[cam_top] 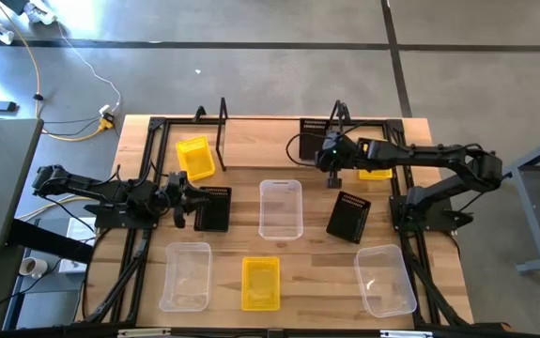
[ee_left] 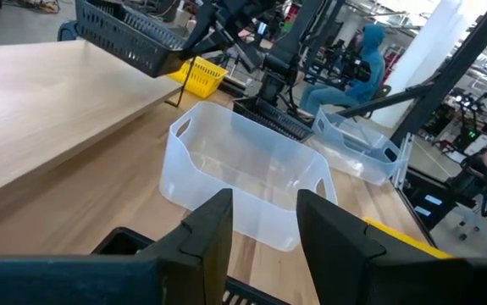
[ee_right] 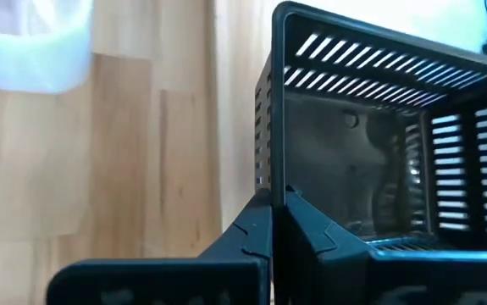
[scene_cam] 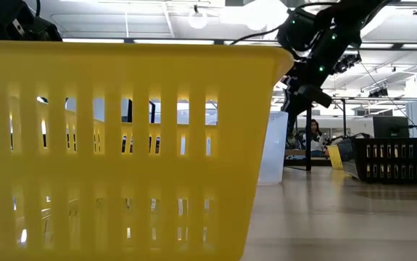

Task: Stack baskets on shelf by color
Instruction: Put the bottom black bin on the shelf

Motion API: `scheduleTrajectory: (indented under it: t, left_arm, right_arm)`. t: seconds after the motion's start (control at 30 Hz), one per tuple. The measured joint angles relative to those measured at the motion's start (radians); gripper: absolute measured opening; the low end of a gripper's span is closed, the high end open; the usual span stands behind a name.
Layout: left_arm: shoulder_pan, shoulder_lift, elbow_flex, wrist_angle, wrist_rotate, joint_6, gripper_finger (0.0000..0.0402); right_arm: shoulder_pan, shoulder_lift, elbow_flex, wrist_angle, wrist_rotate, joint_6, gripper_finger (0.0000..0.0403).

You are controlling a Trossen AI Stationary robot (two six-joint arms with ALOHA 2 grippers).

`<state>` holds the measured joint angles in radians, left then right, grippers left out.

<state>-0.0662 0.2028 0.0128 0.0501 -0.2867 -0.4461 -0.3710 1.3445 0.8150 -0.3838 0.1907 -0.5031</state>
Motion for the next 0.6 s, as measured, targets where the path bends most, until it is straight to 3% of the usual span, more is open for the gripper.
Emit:
scheduleTrajectory:
  t: [0.6]
  left_arm:
    - [0.000,0.000,0.000,0.002,-0.020,-0.015,0.0125]
  right_arm:
    - [-0.052,0.037,0.004,0.004,-0.079,-0.055,0.0000]
